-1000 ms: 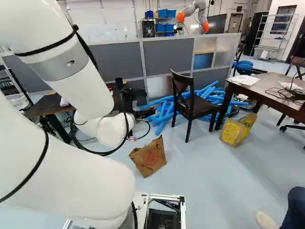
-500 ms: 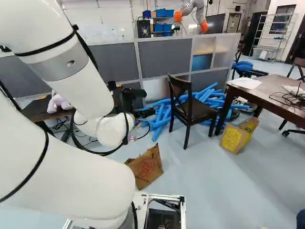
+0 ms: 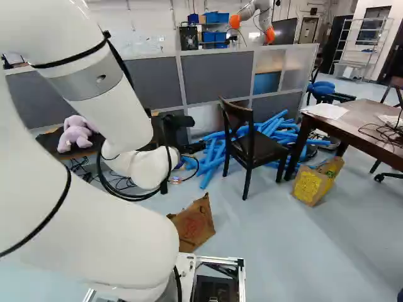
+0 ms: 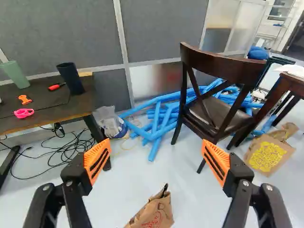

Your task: Pick up the bag on the ground and place it on the table

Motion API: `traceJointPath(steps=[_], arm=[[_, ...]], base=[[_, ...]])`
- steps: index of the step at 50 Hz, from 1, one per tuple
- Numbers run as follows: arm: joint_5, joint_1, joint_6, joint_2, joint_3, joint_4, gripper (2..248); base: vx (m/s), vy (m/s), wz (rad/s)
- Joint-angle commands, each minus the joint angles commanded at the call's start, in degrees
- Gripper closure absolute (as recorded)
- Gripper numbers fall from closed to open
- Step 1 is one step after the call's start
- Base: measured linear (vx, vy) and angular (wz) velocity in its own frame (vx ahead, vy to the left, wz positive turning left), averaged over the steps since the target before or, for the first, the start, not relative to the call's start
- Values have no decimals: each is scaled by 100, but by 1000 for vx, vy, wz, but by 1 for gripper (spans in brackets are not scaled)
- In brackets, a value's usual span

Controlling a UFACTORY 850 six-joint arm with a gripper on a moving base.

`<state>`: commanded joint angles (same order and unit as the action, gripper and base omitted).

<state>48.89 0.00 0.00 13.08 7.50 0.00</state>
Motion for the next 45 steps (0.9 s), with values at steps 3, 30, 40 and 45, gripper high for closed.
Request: traceJointPath(steps=[3,30,40,45], arm=[[-40,2,0,-48,42,0,3],[-456,252,0,-683,534,0,3],[-615,365,0,-1061,745,0,3],[-698,415,0,-1255,853,0,3]], base=[[0,0,0],[0,0,0],[0,0,0],[0,0,0]])
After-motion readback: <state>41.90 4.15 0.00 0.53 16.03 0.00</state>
